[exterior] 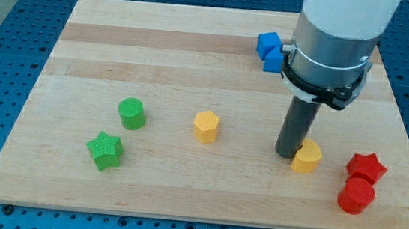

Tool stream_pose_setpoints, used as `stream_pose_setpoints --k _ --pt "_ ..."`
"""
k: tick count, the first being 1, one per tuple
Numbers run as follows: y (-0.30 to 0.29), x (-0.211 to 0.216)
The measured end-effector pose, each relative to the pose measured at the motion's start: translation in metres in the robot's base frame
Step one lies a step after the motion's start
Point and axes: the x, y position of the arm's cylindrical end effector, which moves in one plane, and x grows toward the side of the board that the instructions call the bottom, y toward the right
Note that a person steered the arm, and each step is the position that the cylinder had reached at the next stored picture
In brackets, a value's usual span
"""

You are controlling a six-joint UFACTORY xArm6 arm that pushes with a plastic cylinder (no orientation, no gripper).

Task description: Move yellow hexagon towards center right

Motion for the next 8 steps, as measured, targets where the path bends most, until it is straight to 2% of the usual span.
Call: stream_pose_setpoints --k 3,4,5,6,8 --pt "0.065 0.000" --pt "0.065 0.000" --pt "0.030 -0.001" --pt "-0.039 0.001" --pt "-0.162 0.058"
